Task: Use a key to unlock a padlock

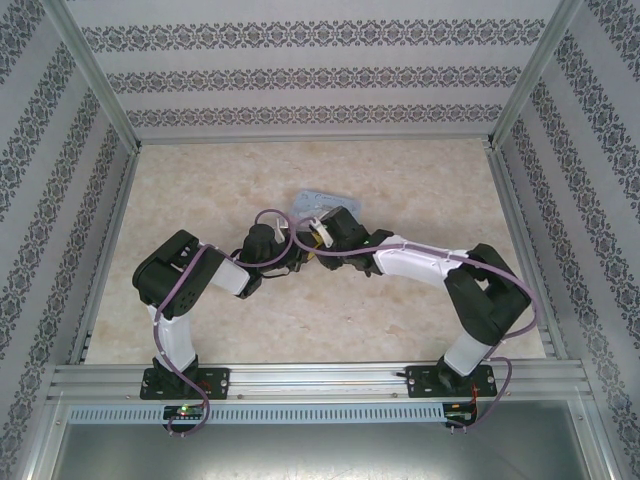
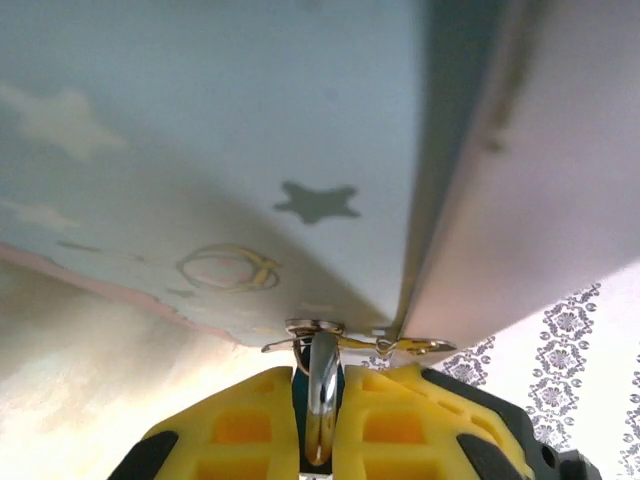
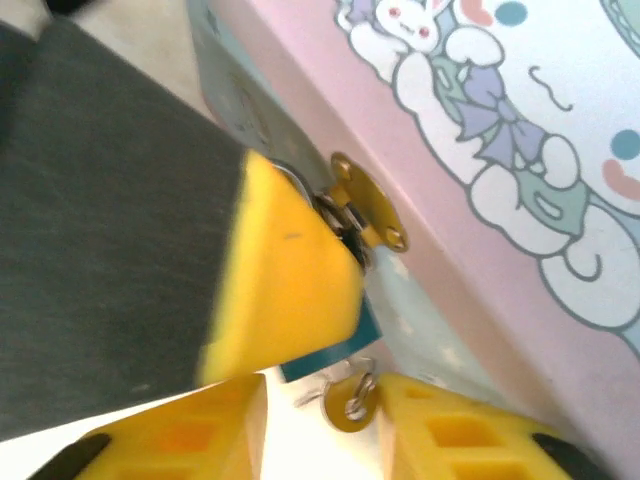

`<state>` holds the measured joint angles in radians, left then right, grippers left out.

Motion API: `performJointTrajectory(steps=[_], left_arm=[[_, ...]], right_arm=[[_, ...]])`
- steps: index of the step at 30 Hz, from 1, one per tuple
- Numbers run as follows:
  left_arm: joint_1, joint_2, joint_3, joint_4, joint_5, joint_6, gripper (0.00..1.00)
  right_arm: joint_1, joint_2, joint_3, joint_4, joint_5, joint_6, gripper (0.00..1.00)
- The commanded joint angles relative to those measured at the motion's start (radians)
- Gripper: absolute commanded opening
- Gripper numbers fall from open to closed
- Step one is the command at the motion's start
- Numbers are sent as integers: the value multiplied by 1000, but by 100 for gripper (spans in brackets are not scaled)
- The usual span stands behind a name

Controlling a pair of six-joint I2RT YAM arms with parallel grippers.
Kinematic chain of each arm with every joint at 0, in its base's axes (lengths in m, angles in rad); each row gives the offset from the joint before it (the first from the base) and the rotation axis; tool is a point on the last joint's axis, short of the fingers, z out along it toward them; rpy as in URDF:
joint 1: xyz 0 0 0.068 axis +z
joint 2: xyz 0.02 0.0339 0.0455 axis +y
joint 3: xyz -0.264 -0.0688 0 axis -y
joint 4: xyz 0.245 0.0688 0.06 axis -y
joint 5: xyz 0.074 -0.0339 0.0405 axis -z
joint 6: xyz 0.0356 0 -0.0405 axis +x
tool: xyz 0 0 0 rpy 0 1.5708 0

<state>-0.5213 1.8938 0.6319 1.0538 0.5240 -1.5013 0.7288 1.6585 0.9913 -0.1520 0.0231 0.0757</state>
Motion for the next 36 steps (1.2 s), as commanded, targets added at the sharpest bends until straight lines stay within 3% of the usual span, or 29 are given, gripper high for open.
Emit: performJointTrajectory(steps=[1,6,18,30,36], left_arm=[[-8,-4,-14,38,42,27,0],[-8,1,-21,35,41,40,0],[-7,-35,-46,-20,45,93,0],[-18,-46,-99,3,31,98,46],[-17,-102,-108,-34,22,114,61]], right_arm=[[-30,-107,-49,92,-148,151,43],[-47,-173,-147,152,-212,313,52],[-86,-83,-222,332,-213,540,53],[-248,-4,-255,587,-320,691,53],[-314,61,-179,613,-385,709,53]])
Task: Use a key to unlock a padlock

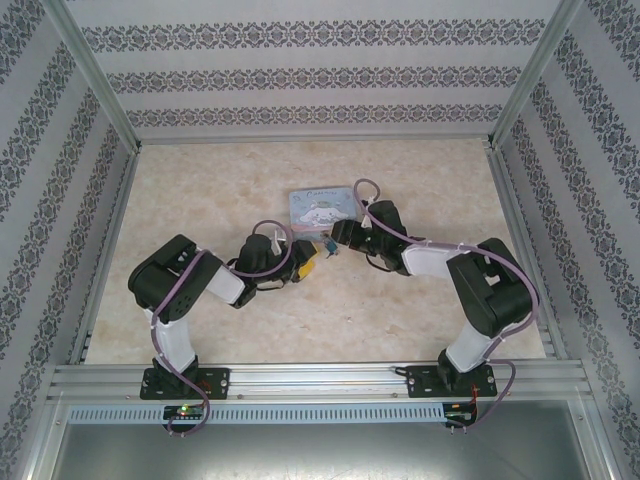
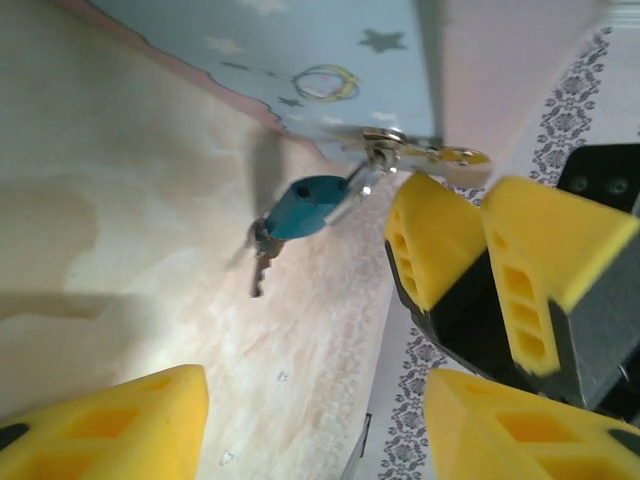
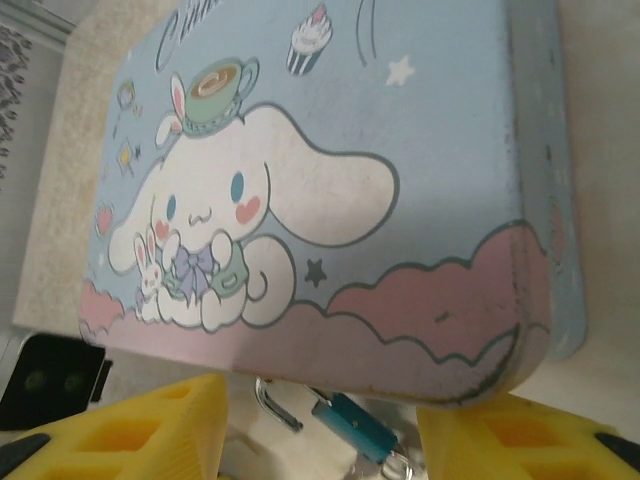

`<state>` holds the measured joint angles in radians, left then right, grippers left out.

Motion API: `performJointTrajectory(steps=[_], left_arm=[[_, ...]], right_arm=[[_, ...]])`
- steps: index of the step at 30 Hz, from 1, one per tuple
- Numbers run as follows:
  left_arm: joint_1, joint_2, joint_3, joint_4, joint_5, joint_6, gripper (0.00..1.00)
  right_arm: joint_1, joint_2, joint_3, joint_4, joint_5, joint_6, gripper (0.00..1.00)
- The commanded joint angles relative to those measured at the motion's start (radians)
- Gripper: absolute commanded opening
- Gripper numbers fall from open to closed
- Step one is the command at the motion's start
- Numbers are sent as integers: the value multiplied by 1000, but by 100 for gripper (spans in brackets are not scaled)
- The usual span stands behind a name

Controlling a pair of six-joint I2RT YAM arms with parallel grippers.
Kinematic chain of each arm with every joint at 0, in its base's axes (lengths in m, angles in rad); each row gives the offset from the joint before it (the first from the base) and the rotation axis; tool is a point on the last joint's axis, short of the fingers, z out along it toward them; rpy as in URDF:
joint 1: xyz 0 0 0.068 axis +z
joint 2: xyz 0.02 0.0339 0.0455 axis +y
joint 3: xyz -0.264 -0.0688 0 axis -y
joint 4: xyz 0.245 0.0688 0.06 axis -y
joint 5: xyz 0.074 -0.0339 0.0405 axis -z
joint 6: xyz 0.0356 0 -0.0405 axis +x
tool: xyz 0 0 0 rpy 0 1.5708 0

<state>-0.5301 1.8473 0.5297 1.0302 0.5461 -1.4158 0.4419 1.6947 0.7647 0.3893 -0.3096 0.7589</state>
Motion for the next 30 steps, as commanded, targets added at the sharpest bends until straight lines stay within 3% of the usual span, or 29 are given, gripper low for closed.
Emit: performJointTrajectory(steps=[1,12,21,30], left_arm=[[-8,-66,-1,-25,-2,35,63],[50,-177,132,-317,8,205,72],[164,-264,339,-757,6,467,73],[220,-206,543,-1107,-13,705,73]], right_arm=[[-36,32,53,77,-63,27,53],[-64,-50,-61,84,-135,-47,53],[-63,53,-85,167,-206,-93,50],[-40,136,-46,198,-224,-111,47]])
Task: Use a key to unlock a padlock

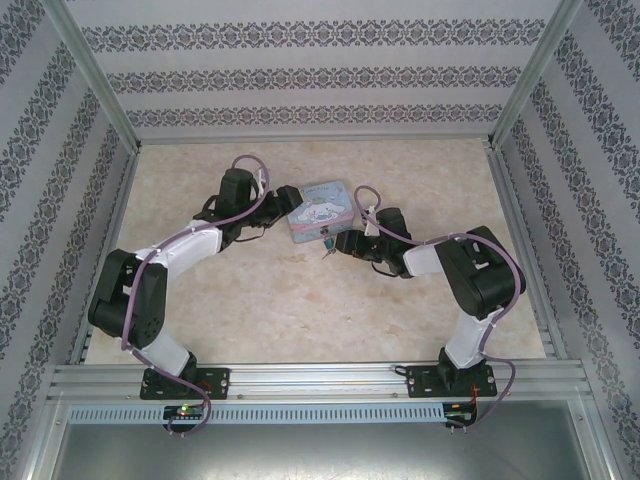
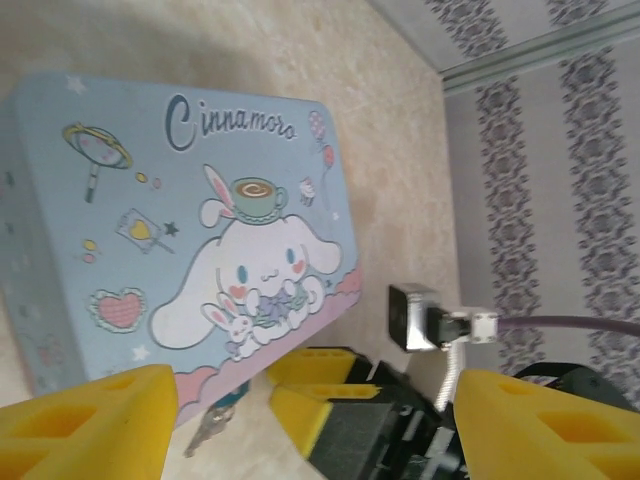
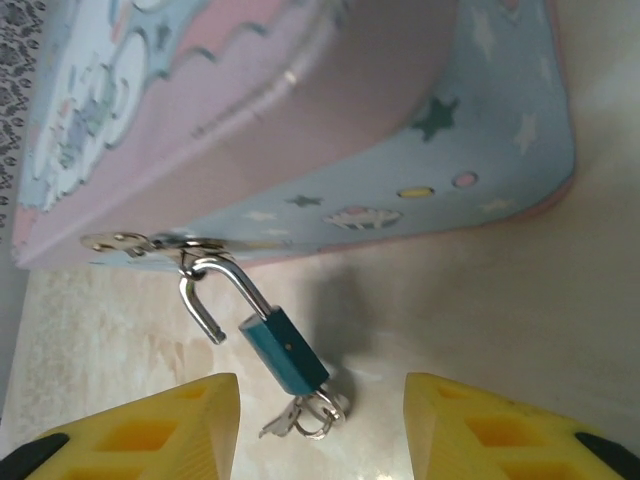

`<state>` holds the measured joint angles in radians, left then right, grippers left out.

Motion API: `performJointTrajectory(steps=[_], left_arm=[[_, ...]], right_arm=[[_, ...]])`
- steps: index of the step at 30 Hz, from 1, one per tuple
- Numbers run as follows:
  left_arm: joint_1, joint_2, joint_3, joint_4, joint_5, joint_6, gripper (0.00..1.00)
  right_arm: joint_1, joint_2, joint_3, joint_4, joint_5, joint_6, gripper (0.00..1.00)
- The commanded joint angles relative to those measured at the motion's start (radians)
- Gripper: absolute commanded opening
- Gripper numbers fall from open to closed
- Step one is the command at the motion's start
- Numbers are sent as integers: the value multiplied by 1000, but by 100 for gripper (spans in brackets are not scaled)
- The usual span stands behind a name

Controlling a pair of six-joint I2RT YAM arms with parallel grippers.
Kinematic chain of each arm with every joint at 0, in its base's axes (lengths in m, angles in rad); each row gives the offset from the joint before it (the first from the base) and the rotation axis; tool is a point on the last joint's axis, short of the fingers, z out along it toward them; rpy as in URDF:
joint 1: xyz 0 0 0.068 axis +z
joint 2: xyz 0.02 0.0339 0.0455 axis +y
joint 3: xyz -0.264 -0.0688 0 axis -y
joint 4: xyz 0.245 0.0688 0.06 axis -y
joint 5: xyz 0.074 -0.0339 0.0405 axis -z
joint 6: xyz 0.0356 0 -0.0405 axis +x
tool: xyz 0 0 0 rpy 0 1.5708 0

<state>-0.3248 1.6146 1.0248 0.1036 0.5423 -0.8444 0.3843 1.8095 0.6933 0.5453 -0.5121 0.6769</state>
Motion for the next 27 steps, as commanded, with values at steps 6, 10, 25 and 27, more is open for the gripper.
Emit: performJointTrajectory(steps=[6,10,25,27], left_arm=[[28,92,111,-262,-12,199,73],[35,105,121,-262,-7,199,73],[41,125,125,-254,5,189,73],[40,126,123,-250,5,187,73]], right_arm=[[36,44,48,31,-20,-44,46],[41,60,53,31,-22,-43,45],[54,95,86,22,-22,-52,40],[55,99,90,19,-24,-54,40]])
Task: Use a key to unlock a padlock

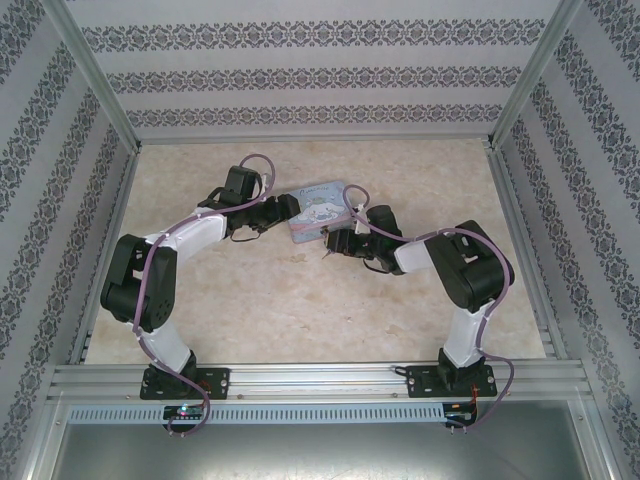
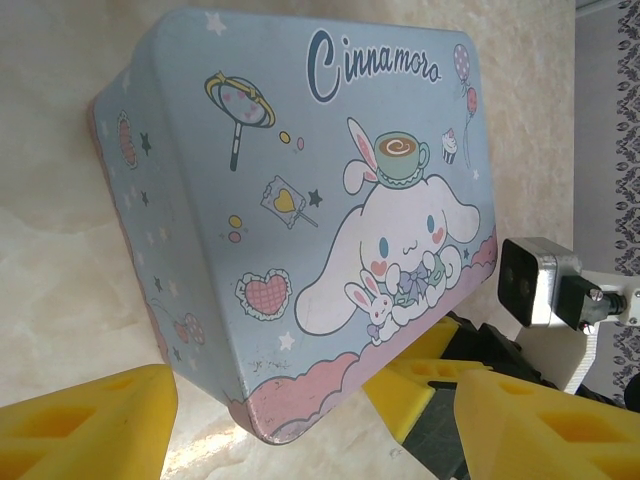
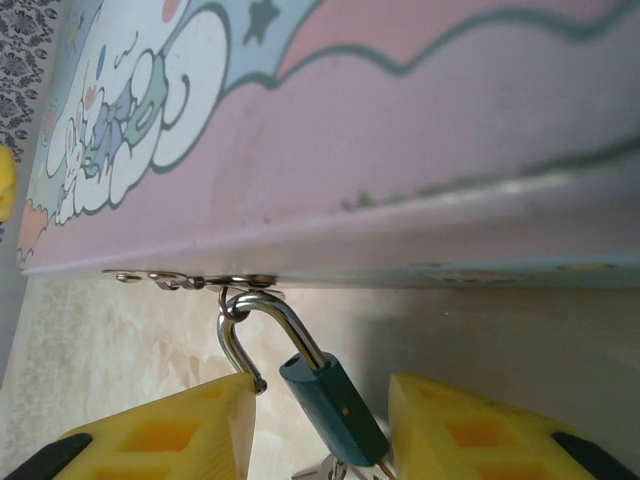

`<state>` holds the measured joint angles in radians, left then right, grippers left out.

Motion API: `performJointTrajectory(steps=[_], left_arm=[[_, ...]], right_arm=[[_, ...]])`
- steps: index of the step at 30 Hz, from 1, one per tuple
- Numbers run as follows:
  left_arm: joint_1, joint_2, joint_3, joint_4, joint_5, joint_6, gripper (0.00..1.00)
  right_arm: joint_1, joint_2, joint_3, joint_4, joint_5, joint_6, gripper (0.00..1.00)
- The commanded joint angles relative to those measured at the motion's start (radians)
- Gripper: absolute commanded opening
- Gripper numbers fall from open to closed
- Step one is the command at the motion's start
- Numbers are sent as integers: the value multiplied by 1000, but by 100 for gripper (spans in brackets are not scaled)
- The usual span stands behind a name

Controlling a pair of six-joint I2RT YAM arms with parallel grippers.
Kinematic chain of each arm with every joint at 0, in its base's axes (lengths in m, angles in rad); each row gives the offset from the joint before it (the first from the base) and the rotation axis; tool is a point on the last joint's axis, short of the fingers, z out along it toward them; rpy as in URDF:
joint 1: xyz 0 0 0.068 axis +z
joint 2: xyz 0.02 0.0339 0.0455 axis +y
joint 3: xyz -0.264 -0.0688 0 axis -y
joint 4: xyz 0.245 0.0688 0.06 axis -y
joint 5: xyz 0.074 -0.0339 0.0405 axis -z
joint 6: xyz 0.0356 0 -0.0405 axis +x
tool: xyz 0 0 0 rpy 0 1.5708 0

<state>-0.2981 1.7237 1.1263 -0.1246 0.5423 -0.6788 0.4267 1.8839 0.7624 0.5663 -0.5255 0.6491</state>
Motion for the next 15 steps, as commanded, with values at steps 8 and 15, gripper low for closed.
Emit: performJointTrajectory(steps=[8,15], left_arm=[[13,25,21,-8,10,12,73],[15,27,23,1,12,11,73]], right_arm=[[17,24,13,-7,-3,-28,32],[17,15,-5,-5,16,-20,21]])
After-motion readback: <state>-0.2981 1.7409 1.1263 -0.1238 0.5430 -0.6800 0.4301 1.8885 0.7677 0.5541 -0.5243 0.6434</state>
